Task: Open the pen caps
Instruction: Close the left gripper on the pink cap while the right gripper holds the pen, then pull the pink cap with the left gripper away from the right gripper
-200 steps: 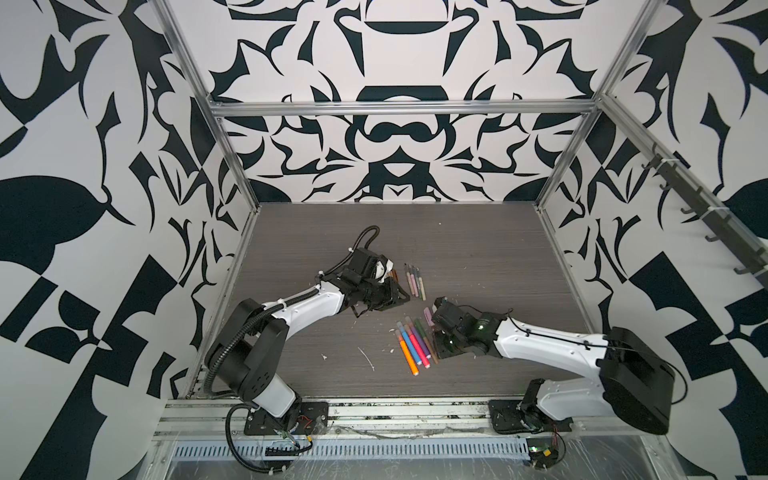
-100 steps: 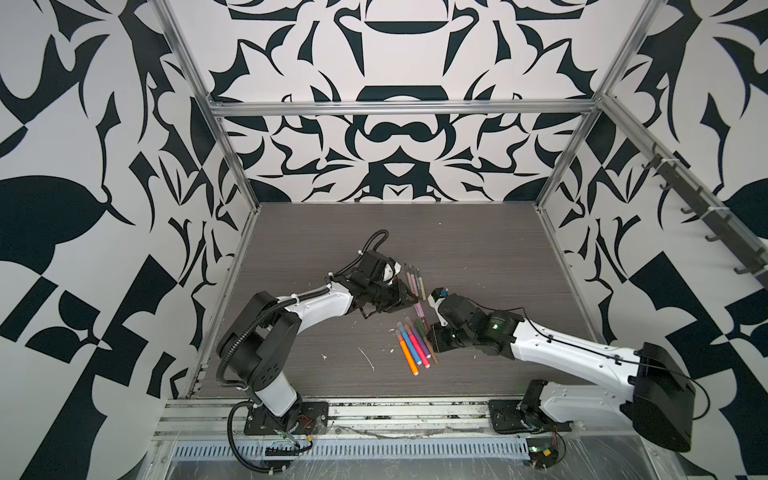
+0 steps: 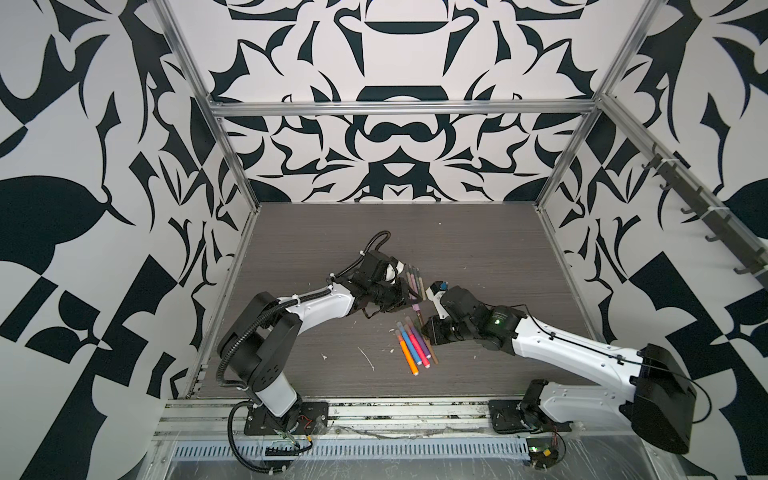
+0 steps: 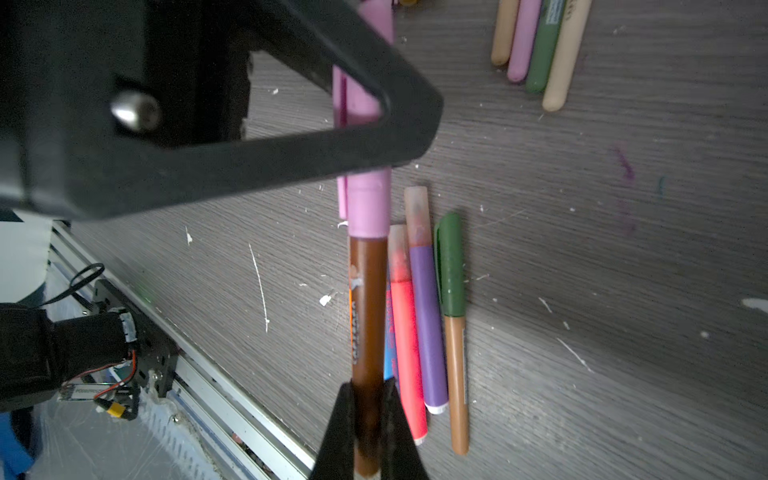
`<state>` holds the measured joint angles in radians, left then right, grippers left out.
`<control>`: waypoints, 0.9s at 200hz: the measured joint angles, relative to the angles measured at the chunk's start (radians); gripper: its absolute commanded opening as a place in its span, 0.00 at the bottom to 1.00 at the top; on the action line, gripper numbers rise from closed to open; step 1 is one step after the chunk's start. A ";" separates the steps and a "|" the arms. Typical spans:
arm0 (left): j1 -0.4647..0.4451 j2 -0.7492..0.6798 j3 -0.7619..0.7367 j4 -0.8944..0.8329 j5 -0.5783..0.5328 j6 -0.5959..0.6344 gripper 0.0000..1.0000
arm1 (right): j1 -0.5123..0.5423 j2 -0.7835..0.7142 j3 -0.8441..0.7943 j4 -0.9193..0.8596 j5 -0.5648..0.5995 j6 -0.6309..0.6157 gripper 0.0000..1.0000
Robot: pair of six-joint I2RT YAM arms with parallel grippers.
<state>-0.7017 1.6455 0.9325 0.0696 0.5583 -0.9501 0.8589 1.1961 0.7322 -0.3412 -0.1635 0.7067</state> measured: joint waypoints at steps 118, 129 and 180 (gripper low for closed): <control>0.005 0.000 0.037 -0.025 0.018 0.002 0.00 | -0.079 0.090 0.090 0.018 -0.050 -0.017 0.00; 0.020 0.001 0.057 -0.060 0.023 0.014 0.00 | -0.079 0.089 0.088 0.025 -0.051 -0.013 0.00; 0.327 0.126 0.427 -0.301 0.062 0.175 0.00 | 0.022 0.015 -0.095 0.214 -0.043 0.103 0.00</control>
<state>-0.3752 1.7714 1.3594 -0.2310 0.6205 -0.7746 0.8806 1.2114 0.6376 -0.1276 -0.2062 0.8093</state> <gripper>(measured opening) 0.130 0.104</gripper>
